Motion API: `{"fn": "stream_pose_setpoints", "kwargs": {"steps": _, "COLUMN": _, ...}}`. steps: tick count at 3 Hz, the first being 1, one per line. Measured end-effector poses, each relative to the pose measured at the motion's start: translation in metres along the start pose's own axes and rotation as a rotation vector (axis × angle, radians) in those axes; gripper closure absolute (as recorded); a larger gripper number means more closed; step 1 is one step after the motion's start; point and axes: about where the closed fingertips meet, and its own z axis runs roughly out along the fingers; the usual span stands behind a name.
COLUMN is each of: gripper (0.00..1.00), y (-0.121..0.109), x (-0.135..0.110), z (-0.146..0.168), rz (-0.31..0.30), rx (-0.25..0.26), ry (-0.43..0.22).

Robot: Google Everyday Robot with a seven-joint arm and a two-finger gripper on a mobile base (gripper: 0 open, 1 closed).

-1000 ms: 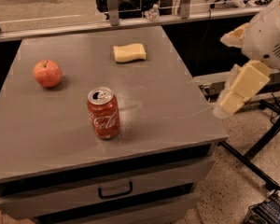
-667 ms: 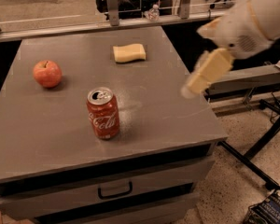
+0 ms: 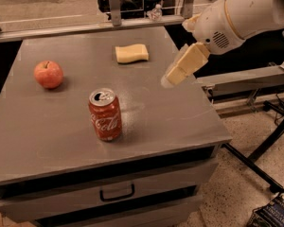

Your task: Pick apple

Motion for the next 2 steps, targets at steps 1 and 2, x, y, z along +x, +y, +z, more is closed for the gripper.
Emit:
{"fn": "stream_pose_setpoints", "kwargs": {"steps": 1, "gripper": 0.0, "y": 0.0, "x": -0.001, "z": 0.007, "rz": 0.005, "rx": 0.009, "ry": -0.017}}
{"fn": "stream_pose_setpoints", "kwargs": {"steps": 2, "gripper": 0.0, "y": -0.014, "x": -0.013, "z": 0.042, "rz": -0.007, "rx": 0.007, "ry": -0.046}}
